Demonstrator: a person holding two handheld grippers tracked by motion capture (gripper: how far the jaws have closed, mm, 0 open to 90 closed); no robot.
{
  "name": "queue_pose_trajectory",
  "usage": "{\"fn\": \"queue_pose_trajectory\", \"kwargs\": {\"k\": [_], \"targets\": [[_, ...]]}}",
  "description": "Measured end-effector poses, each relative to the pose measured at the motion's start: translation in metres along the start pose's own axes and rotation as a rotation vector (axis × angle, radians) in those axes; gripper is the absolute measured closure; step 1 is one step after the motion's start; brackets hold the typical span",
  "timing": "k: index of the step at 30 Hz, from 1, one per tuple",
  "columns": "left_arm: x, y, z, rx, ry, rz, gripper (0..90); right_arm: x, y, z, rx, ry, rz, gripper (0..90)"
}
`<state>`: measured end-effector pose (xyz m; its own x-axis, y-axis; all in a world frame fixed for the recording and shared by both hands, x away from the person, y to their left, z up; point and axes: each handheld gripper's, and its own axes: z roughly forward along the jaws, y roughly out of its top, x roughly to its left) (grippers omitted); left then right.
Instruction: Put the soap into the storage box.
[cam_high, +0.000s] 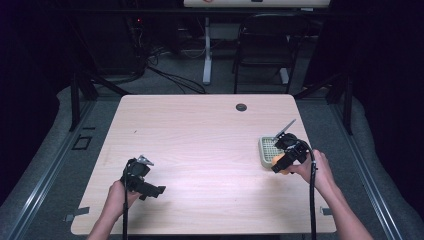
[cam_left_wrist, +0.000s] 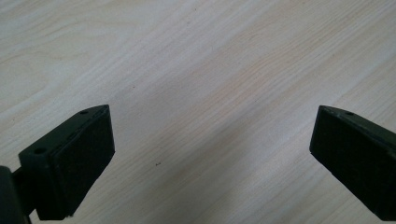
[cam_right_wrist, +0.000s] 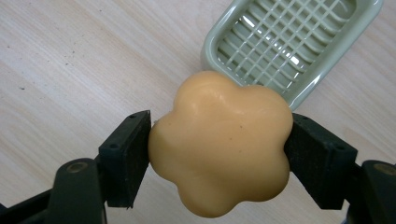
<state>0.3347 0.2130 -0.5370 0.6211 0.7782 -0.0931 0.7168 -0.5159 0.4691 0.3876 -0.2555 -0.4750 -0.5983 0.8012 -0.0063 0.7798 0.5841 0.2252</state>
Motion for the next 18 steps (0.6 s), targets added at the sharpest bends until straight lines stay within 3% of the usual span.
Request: {"fn": "queue_pose_trajectory", "kwargs": {"k": [7, 9, 13, 18], "targets": [[0.000, -0.001, -0.001, -0.002, 0.006, -0.002, 0.0, -0.005, 0.007, 0.000, -0.023, 0.002, 0.027, 26.7], [0.000, 0.000, -0.001, -0.002, 0.005, 0.001, 0.0, -0.007, 0.010, -0.002, 0.000, -0.005, 0.011, 26.7], [0.000, -0.001, 0.000, 0.000, 0.004, -0.003, 0.0, -0.008, 0.012, 0.000, -0.026, -0.006, 0.032, 26.7], [0.000, -0.001, 0.000, 0.000, 0.006, -0.002, 0.0, -0.012, 0.020, -0.002, -0.006, -0.009, 0.019, 26.7]]}}
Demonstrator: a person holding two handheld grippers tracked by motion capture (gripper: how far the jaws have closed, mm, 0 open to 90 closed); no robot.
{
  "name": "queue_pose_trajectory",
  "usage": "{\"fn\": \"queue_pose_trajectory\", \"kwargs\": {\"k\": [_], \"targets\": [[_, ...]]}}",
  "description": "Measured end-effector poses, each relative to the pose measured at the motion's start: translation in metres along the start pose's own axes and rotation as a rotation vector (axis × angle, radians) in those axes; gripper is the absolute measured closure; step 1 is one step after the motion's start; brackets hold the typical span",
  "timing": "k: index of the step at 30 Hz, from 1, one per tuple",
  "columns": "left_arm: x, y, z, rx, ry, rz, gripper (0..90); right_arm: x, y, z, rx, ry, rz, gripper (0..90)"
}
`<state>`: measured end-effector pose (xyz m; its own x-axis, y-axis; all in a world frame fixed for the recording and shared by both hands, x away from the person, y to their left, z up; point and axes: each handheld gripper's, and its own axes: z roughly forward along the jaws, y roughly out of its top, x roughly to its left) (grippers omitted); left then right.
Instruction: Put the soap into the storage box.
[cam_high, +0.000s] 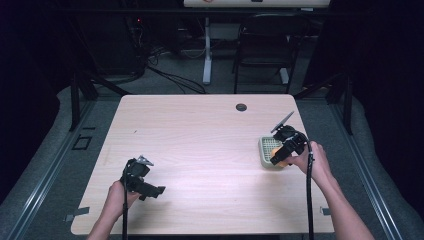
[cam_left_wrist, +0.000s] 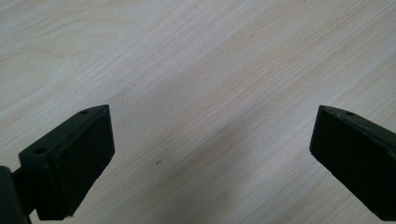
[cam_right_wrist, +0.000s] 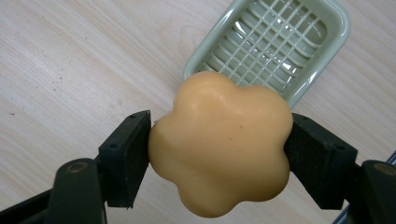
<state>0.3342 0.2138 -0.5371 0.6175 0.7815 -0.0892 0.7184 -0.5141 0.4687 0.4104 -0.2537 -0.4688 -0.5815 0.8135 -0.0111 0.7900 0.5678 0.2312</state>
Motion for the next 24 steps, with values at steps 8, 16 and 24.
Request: {"fn": "queue_pose_trajectory", "kwargs": {"k": [8, 16, 24], "targets": [[0.000, 0.000, 0.000, 0.001, -0.002, 0.002, 0.0, -0.003, 0.011, 0.004, -0.010, -0.009, 0.013, 26.7], [0.000, 0.000, 0.000, 0.002, -0.002, 0.001, 0.0, -0.009, 0.019, 0.008, -0.005, -0.026, 0.025, 26.7], [0.000, 0.000, 0.000, 0.002, -0.003, 0.002, 0.0, -0.014, 0.024, 0.008, 0.004, -0.034, 0.025, 26.7]]}}
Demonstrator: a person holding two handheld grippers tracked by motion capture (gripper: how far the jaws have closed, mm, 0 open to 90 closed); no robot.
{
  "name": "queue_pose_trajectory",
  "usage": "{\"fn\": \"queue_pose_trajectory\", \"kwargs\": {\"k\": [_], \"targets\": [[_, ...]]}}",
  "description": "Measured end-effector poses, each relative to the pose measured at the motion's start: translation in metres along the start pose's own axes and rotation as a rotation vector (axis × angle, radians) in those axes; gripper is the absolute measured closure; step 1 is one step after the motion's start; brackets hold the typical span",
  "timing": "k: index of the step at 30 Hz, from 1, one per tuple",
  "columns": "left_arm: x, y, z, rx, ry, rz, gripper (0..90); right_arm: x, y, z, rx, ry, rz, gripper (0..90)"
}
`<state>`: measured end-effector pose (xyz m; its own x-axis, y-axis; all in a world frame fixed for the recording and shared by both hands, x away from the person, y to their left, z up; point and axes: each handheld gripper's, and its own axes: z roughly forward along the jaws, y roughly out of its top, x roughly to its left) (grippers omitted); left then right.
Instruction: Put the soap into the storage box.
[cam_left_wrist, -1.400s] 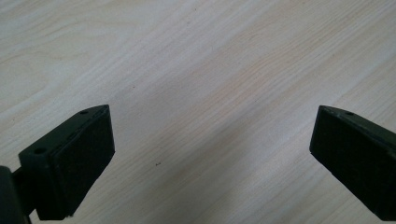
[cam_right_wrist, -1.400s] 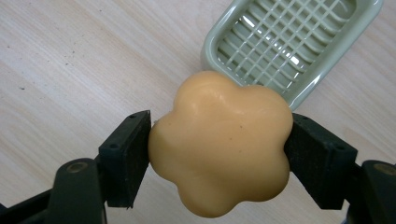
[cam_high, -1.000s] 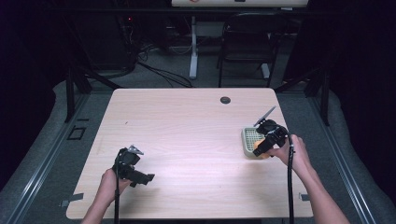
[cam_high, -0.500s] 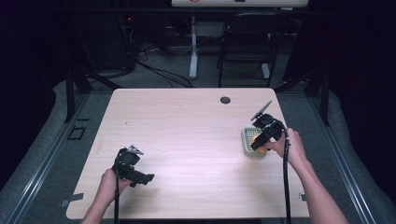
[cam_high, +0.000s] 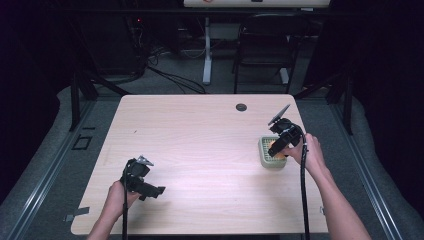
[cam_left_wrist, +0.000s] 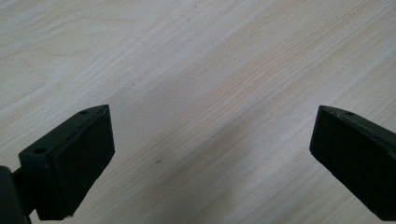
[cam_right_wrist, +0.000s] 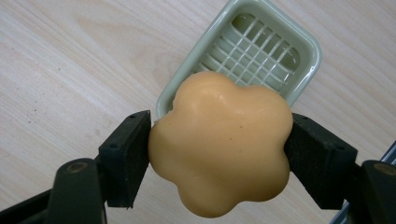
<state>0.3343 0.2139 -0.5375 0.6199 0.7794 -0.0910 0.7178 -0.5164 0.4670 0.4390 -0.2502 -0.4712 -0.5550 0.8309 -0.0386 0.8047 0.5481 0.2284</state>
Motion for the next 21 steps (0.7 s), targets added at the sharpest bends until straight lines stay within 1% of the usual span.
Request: {"fn": "queue_pose_trajectory", "kwargs": {"k": [1, 2, 4, 5, 6, 8, 9, 10, 11, 12, 15, 16, 17, 18, 19, 20, 21], "targets": [[0.000, 0.000, 0.000, 0.000, 0.000, 0.000, 0.0, 0.001, 0.000, 0.002, -0.017, 0.001, 0.014, 26.7], [0.000, 0.000, 0.000, -0.001, 0.000, -0.001, 0.0, 0.000, 0.001, 0.002, -0.009, -0.008, 0.011, 26.7], [0.000, 0.000, 0.000, 0.000, 0.002, -0.001, 0.0, 0.000, 0.002, 0.004, -0.013, -0.006, 0.014, 26.7], [0.000, 0.000, 0.000, -0.002, 0.001, -0.001, 0.0, -0.001, 0.003, 0.004, -0.001, -0.010, 0.006, 26.7], [0.000, 0.000, 0.000, 0.000, 0.002, 0.000, 0.0, -0.001, 0.003, 0.005, -0.008, -0.007, 0.016, 26.7], [0.000, 0.000, 0.000, 0.003, -0.004, 0.000, 0.0, -0.003, 0.004, 0.007, -0.010, -0.009, 0.020, 26.7], [0.000, 0.000, 0.000, 0.003, -0.003, 0.001, 0.0, -0.004, 0.005, 0.007, 0.003, -0.006, 0.010, 26.7], [0.000, 0.000, 0.000, 0.001, -0.002, 0.000, 0.0, -0.004, 0.005, 0.008, -0.006, -0.014, 0.022, 26.7], [0.000, 0.000, 0.000, 0.002, -0.004, 0.000, 0.0, -0.005, 0.006, 0.009, -0.009, -0.015, 0.022, 26.7], [0.000, 0.000, 0.000, 0.003, -0.004, 0.001, 0.0, -0.005, 0.006, 0.010, -0.013, -0.009, 0.027, 26.7], [0.000, 0.000, 0.000, 0.000, -0.002, -0.001, 0.0, -0.007, 0.007, 0.012, -0.005, -0.016, 0.027, 26.7], [0.000, 0.000, 0.000, 0.001, -0.001, 0.000, 0.0, -0.008, 0.008, 0.013, 0.001, -0.005, 0.022, 26.7], [-0.001, 0.000, 0.000, 0.002, -0.002, 0.003, 0.0, -0.008, 0.008, 0.016, -0.016, -0.007, 0.035, 26.7], [-0.001, 0.000, 0.000, 0.000, -0.003, 0.001, 0.0, -0.009, 0.009, 0.016, -0.002, -0.011, 0.026, 26.7], [-0.001, 0.000, 0.000, -0.001, -0.004, 0.002, 0.0, -0.008, 0.009, 0.017, -0.007, -0.017, 0.032, 26.7], [0.000, 0.000, 0.000, 0.000, -0.003, 0.001, 0.0, -0.008, 0.010, 0.018, -0.011, -0.011, 0.032, 26.7], [0.000, 0.000, 0.000, 0.000, -0.006, 0.000, 0.0, -0.008, 0.011, 0.019, -0.005, -0.020, 0.028, 26.7]]}}
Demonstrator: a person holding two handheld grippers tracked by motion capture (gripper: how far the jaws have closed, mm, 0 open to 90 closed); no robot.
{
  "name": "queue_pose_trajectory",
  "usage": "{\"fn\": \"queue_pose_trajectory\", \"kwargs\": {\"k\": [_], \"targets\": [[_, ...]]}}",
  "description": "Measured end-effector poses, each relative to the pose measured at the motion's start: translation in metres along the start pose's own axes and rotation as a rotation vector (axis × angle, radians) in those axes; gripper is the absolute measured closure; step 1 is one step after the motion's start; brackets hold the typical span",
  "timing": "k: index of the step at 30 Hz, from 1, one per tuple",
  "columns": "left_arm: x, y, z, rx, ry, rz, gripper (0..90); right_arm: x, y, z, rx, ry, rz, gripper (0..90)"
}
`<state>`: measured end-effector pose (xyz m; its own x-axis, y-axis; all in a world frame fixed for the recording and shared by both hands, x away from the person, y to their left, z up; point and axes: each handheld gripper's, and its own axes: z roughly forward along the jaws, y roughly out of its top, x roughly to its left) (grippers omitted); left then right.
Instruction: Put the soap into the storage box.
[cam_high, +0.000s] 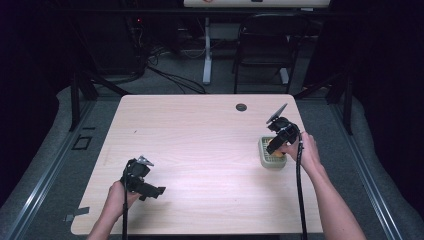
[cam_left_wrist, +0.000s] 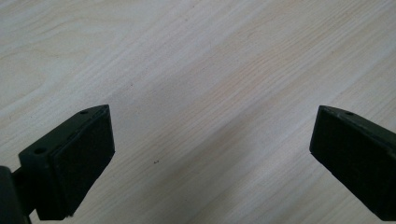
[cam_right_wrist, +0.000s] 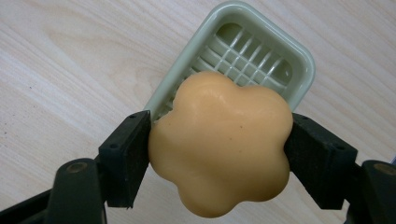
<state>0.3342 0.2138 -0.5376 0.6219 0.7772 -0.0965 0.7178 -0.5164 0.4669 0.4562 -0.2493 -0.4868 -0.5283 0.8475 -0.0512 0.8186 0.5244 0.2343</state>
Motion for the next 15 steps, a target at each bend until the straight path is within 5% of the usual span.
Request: {"fn": "queue_pose_trajectory", "kwargs": {"k": [7, 11, 15], "targets": [[0.000, 0.000, -0.001, 0.002, 0.001, 0.001, 0.0, -0.002, 0.005, 0.005, 0.033, 0.000, -0.026, 26.7], [0.000, -0.001, -0.001, 0.004, 0.000, 0.000, 0.0, -0.001, 0.005, 0.010, -0.011, 0.010, 0.008, 26.6], [0.000, 0.000, 0.000, 0.003, -0.001, 0.000, 0.0, -0.003, 0.007, 0.014, 0.004, 0.000, 0.001, 26.6]]}}
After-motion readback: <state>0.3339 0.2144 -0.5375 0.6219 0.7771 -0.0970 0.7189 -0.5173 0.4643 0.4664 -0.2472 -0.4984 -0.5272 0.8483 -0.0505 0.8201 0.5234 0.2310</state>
